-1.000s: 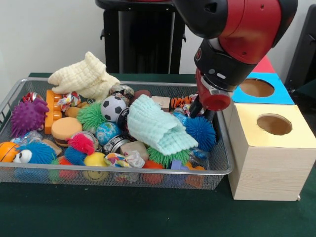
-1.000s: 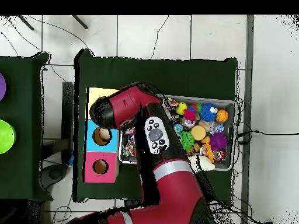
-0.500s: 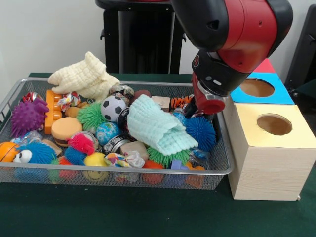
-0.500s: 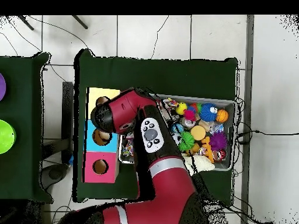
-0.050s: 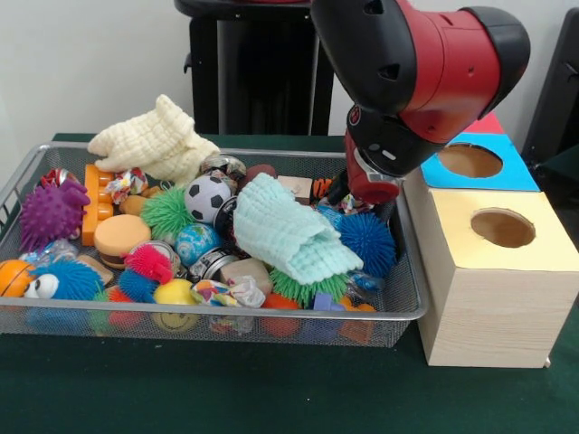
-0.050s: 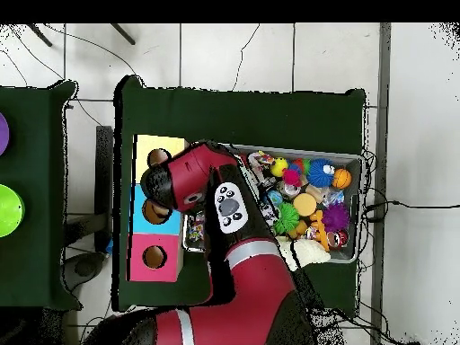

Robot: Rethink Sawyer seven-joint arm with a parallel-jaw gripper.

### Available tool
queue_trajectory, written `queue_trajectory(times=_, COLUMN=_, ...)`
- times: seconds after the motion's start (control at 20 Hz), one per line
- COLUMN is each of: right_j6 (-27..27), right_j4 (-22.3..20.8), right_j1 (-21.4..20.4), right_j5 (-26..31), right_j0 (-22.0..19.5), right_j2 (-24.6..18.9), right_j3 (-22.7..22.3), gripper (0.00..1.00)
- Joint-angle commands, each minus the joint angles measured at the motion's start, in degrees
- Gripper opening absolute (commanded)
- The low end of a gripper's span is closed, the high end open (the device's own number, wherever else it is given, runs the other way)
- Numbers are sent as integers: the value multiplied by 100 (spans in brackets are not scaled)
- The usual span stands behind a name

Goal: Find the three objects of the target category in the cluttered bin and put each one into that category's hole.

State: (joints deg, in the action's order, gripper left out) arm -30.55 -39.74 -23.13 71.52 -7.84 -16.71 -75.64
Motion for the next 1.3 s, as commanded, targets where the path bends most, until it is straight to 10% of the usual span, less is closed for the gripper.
queue_trajectory(times=0.05, right_j6=251, right_j4=-7, right_j1=236, right_j5=913, right_j0=53, right_j2=-79, right_j3=132, gripper=0)
queue_trajectory(times=0.2, right_j6=122, right_j4=133, right_j1=291, right_j5=1001, right_j0=87, right_j2=-192, right_j3=127, gripper=0)
queue_trajectory(times=0.25, right_j6=84, right_j4=189, right_j1=292, right_j5=988, right_j0=48, right_j2=-250, right_j3=87, gripper=100)
queue_trajectory(times=1.3, right_j6=13, right_j4=490, right_j1=563, right_j5=26, right_j0=-365, right_j2=-427, right_j3=-307, gripper=100)
